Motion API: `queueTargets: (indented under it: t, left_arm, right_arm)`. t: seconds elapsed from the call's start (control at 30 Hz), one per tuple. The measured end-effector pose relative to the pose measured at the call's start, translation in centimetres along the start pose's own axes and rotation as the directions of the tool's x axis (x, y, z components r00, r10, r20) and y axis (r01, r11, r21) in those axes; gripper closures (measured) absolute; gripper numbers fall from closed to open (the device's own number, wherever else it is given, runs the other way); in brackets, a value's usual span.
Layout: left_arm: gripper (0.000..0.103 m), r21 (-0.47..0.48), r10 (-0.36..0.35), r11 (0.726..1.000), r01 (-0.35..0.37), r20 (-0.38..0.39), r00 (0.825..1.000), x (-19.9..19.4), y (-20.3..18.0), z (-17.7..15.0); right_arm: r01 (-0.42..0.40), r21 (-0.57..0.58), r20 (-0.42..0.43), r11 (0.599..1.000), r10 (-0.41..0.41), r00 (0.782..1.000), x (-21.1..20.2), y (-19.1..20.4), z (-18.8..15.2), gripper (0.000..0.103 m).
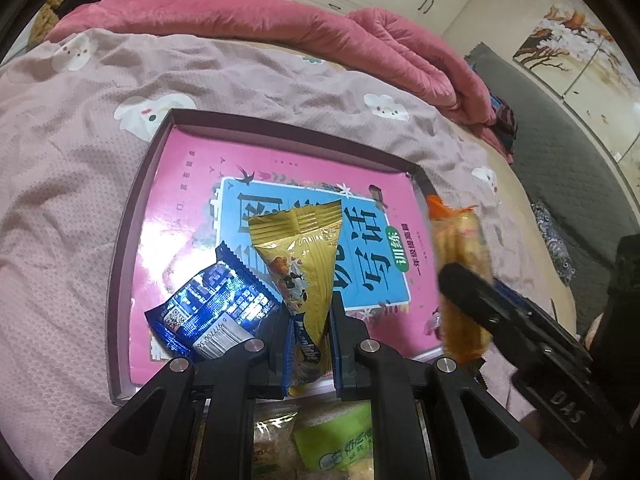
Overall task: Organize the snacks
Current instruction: 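Carry the yellow wafer bar and cracker packet over the pink tray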
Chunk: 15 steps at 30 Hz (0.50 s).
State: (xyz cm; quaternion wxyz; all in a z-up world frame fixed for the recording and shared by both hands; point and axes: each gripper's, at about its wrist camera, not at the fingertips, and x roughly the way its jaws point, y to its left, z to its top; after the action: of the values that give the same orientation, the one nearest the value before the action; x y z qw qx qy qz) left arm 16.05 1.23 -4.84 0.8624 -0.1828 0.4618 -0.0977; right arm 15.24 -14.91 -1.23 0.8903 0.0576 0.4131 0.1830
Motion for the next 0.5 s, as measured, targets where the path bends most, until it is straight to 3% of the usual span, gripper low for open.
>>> queueTargets:
  t: [0.5]
  left_arm:
    - [0.088,0.000,-0.003,1.000,0.003,-0.012,1.000,0.1,0.4,-0.3]
  right_arm:
    - [0.004,-0.014,-0.076,1.000,-0.005,0.997,3.5,-0.1,-1.1,0.068]
